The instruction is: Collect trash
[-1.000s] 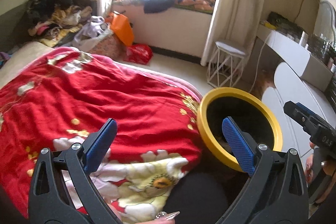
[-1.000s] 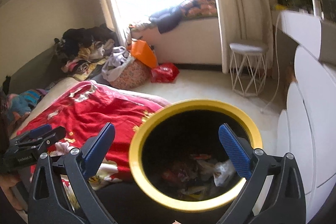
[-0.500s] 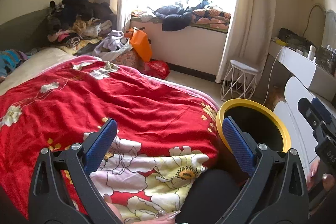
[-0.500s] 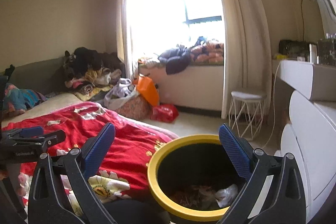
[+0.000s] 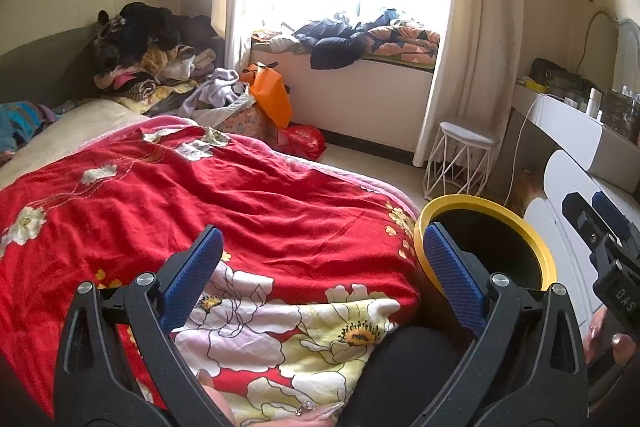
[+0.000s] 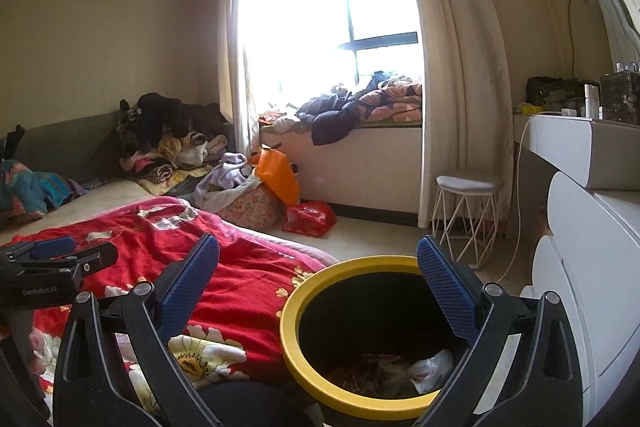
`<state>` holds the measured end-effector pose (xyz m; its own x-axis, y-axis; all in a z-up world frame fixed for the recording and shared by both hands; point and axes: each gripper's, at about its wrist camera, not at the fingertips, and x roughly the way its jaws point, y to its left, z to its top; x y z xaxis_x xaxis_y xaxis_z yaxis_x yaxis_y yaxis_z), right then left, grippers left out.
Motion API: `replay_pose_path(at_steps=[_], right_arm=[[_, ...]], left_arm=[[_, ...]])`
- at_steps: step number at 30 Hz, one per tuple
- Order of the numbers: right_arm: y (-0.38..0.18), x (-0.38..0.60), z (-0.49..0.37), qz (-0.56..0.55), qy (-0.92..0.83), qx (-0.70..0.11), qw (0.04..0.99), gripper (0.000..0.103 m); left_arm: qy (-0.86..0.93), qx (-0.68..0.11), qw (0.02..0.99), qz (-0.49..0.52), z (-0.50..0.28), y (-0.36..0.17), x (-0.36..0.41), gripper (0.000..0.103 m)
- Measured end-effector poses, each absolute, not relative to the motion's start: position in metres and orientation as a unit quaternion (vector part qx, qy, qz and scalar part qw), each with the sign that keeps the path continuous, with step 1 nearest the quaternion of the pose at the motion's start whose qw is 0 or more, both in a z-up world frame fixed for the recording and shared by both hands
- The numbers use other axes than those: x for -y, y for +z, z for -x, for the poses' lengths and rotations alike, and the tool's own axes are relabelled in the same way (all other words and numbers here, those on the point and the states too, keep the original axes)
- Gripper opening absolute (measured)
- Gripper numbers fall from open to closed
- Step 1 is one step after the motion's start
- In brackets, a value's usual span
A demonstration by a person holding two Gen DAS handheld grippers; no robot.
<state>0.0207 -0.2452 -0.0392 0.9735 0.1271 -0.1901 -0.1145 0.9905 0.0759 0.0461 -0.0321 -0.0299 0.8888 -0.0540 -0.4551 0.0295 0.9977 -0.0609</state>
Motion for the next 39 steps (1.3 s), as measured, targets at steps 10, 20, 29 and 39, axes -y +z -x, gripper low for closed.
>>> replay_pose_path(at_steps=[10,20,29,39], right_arm=[[-0.0415,0.2471,-0.0183,-0.035,0.057,-0.103,0.992,0.096],[-0.0411,0.2482,-0.0187,-0.036,0.056,-0.103,0.992,0.096],[-0.0408,0.2490,-0.0189,-0.036,0.055,-0.103,0.993,0.096],[-0.0407,0.2512,-0.0208,-0.036,0.055,-0.103,0.992,0.096]], left_arm=[[-0.022,-0.236,0.971,0.026,-0.0455,-0.0296,0.0327,0.092],[-0.022,-0.235,0.971,0.026,-0.0456,-0.0291,0.0334,0.092],[-0.023,-0.235,0.972,0.025,-0.0458,-0.0282,0.0337,0.092],[-0.023,-0.235,0.971,0.025,-0.0459,-0.0270,0.0338,0.092]])
